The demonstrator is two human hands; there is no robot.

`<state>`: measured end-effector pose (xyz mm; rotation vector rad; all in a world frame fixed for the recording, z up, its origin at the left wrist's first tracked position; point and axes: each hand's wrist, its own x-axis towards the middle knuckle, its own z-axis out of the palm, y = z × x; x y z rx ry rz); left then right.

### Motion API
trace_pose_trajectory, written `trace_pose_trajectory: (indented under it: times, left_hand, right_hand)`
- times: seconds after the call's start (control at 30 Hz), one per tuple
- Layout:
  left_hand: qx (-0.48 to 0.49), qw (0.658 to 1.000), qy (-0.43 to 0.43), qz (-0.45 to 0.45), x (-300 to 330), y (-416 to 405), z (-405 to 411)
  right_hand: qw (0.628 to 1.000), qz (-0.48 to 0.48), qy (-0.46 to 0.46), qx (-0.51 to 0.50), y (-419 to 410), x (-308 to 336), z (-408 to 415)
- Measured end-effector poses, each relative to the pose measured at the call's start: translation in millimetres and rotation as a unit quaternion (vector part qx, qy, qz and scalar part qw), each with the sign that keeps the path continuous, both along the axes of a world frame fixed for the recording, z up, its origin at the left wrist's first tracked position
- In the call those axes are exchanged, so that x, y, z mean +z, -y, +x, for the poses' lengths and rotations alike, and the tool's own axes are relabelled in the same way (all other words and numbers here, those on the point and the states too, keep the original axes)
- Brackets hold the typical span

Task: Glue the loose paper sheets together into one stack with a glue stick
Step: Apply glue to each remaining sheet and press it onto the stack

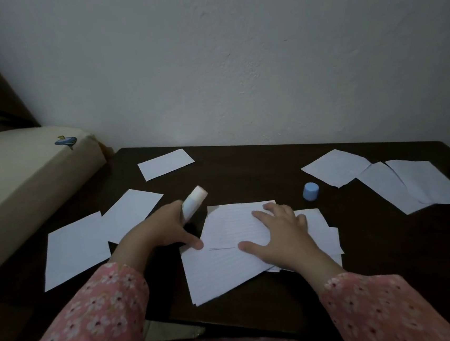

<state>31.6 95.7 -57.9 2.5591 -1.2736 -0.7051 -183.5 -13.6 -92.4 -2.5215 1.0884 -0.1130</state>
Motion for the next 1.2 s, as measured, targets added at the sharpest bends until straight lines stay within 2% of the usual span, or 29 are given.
trace_pose_trajectory:
  times: [0.13, 0.33, 0.4, 0.47, 0.63, 0.73, 0.83, 0.93, 1.07, 1.2]
  left_hand:
    - [0.030, 0.996, -0.013, -0.082, -6.9, 8.0, -2.9]
    - [0.040, 0.991, -0.028, -0.124, -11.7, 8.6, 3.1]
    - [0.083, 0.984, -0.025, -0.154, -13.0, 4.3, 14.8]
    - [0.149, 0.972, 0.017, -0.181, -13.8, -1.8, 28.4]
    - [0.288, 0.936, 0.086, -0.181, -14.4, -29.7, 61.8]
    - [0.346, 0.918, 0.114, -0.157, -11.6, -47.6, 80.1]
    - [0.405, 0.897, 0.131, -0.115, -10.1, -65.0, 95.4]
    - [0.421, 0.894, 0.099, -0.116, -18.1, -76.1, 106.5]
    - [0.423, 0.889, 0.077, -0.158, -17.9, -75.1, 108.3]
    - [0.378, 0.910, 0.082, -0.149, -14.4, -64.9, 100.7]
  right_hand:
    - [1.000, -0.013, -0.010, -0.016, 7.4, -0.3, -5.2]
    - [0.998, -0.027, -0.050, -0.026, 7.5, 10.7, 5.2]
    - [0.998, -0.044, -0.021, -0.025, 6.0, 17.1, 14.2]
    - [0.998, -0.049, 0.028, -0.014, 0.6, 24.0, 27.5]
    - [0.998, -0.009, 0.044, 0.039, -19.2, 46.8, 87.5]
    - [0.990, -0.030, -0.005, 0.137, -28.8, 57.9, 139.8]
    - [0.975, -0.039, 0.003, 0.219, -43.0, 50.6, 181.9]
    - [0.972, -0.026, 0.004, 0.233, -53.0, 28.5, 206.7]
    - [0.980, -0.059, -0.028, 0.186, -56.7, 10.5, 217.6]
    - [0.983, -0.097, -0.069, 0.140, -42.2, 14.8, 210.4]
